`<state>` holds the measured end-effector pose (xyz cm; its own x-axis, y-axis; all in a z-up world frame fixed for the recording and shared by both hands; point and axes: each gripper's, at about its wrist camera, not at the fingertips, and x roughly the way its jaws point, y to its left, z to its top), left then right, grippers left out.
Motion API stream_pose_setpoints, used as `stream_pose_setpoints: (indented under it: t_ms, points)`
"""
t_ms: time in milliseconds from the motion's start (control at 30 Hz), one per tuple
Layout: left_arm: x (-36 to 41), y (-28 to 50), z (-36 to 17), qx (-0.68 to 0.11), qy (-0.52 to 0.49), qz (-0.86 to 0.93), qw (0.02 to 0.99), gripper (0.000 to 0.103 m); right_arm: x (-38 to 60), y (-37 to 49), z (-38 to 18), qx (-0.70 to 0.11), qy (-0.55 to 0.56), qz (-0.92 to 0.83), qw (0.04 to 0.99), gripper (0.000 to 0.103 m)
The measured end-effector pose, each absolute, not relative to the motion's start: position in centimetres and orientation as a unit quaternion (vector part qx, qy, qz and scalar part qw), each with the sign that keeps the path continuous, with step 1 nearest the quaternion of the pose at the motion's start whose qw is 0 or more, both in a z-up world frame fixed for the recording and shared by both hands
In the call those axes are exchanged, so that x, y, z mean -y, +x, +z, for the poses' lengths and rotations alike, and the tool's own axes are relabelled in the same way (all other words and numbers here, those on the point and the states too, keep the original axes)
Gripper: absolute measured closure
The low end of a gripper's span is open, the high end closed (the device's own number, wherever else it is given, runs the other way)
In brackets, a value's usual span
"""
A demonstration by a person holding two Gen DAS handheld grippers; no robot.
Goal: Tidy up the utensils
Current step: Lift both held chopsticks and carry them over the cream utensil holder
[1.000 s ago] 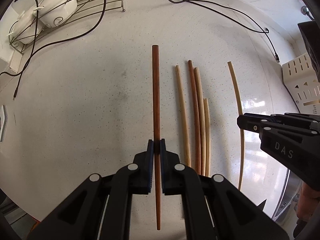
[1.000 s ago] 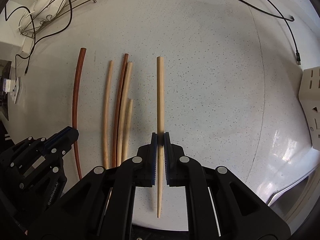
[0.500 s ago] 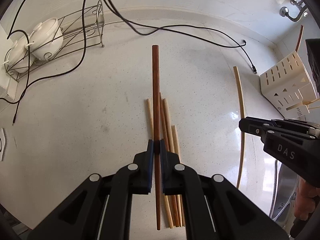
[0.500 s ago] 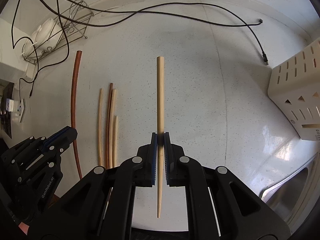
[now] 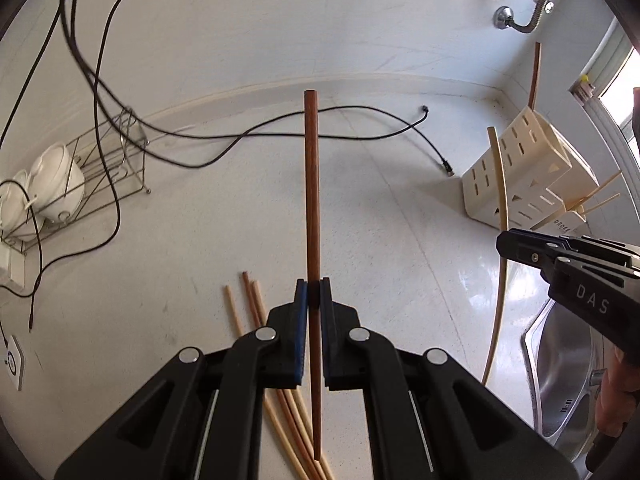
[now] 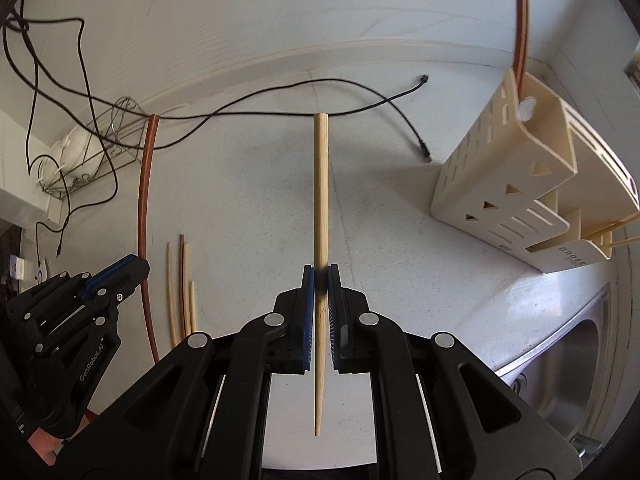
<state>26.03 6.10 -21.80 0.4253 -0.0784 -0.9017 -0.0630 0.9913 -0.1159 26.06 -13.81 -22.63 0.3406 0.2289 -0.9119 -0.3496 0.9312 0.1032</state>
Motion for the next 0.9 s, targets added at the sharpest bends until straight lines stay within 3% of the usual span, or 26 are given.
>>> stream_pose_setpoints:
  t_ms: [533, 900]
  points:
    - [3.3, 30.2, -12.9, -0.37, -0.035, -0.11, 0.922, 0.097, 26.1, 27.8, -14.4, -0.431, 0.043, 0.089, 0.897, 0.097]
    - [8.7, 32.9, -8.6, -0.295, -0.043, -0.171, 0.939, 0.097, 30.9, 27.7, -11.4, -0.351, 0.051, 0.065, 0.933, 0.097]
